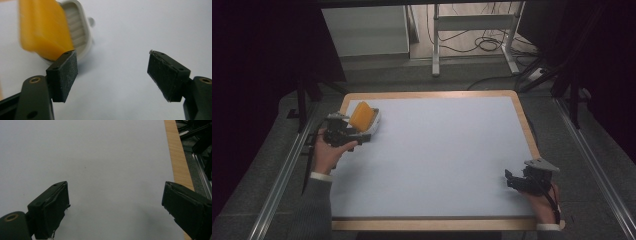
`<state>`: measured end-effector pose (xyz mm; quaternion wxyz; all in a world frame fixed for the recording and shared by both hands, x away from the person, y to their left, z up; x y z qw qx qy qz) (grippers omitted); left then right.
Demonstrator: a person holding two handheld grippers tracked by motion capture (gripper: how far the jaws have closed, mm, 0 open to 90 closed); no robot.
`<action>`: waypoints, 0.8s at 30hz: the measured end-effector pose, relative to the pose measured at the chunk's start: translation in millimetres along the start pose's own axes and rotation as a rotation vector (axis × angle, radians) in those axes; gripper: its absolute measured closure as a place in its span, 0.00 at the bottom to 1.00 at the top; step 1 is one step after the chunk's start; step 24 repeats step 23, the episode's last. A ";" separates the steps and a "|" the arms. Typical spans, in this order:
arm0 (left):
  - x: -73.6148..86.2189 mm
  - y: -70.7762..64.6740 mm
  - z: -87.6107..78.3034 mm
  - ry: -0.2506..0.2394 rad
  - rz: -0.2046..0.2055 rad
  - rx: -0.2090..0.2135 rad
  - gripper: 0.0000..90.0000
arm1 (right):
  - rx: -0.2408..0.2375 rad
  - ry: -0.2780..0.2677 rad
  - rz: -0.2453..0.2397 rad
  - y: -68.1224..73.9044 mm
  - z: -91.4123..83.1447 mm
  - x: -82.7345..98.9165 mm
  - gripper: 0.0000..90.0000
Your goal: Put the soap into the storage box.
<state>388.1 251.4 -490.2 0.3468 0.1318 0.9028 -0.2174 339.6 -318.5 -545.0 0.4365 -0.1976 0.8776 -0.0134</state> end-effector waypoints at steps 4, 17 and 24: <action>26.7 -8.9 0.8 0.012 0.006 0.028 0.27 | 0.002 -0.002 -0.002 0.4 -0.2 -0.3 0.08; 57.8 -21.7 8.4 0.017 0.001 0.061 0.26 | 0.001 0.000 -0.009 1.8 0.6 -0.5 0.08; 57.1 -23.4 9.3 0.006 -0.004 0.069 0.26 | 0.002 -0.031 -0.019 5.3 -3.2 -4.6 0.08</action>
Point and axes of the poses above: each handheld gripper's, and its own axes: z roughly forward along the jaws, x roughly out of its underside, y roughly to its left, the point moved 4 cm from there along z, roughly forward along the jaws, and after that the axes turned 7 degrees about -z, right-handed, at the moved point
